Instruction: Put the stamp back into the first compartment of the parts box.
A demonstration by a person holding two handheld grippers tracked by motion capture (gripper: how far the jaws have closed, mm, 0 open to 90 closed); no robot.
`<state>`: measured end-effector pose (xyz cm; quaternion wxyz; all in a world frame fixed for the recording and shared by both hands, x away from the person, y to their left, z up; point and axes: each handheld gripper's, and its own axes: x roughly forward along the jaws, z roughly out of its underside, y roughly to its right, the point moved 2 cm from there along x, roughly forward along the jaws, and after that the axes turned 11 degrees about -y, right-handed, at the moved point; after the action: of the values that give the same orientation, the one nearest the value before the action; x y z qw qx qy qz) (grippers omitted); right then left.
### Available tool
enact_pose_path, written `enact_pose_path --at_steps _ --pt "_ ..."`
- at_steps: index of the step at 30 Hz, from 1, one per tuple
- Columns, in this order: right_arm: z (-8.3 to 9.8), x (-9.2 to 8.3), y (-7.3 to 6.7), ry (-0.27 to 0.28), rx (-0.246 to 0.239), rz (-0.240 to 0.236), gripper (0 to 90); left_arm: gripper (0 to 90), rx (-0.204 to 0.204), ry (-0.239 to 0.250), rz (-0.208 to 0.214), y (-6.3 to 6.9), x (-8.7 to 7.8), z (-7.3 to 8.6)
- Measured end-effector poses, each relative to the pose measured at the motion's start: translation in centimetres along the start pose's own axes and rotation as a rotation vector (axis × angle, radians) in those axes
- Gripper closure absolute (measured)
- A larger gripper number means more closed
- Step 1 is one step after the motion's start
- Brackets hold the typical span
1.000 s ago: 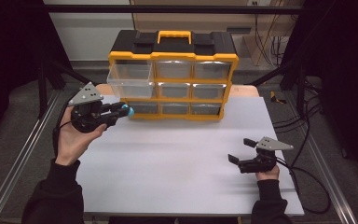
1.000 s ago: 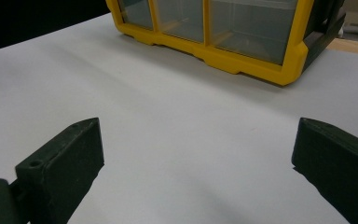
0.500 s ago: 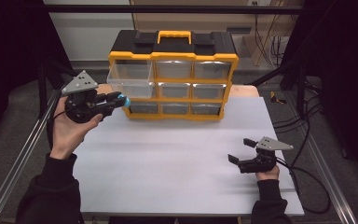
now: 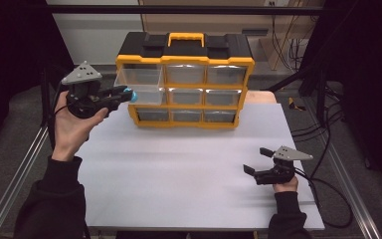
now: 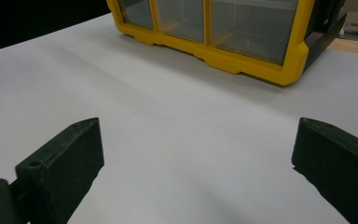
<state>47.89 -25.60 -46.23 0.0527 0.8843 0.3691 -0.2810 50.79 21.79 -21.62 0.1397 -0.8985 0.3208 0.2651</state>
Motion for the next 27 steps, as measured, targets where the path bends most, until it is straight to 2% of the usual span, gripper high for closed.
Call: enact_pose_path --at_steps 8,16,27 --pt "0.0 0.0 0.0 0.000 0.001 -0.001 2.7 72.8 -0.031 0.005 -0.011 -0.6 0.2 -1.2" --pt "0.0 0.0 0.0 0.003 0.000 -0.001 2.7 72.7 -0.065 0.000 -0.045 -1.6 0.9 -2.2" --pt "0.0 0.0 0.0 0.000 0.001 -0.002 2.7 72.7 -0.076 -0.012 -0.076 -2.4 2.4 -3.2"
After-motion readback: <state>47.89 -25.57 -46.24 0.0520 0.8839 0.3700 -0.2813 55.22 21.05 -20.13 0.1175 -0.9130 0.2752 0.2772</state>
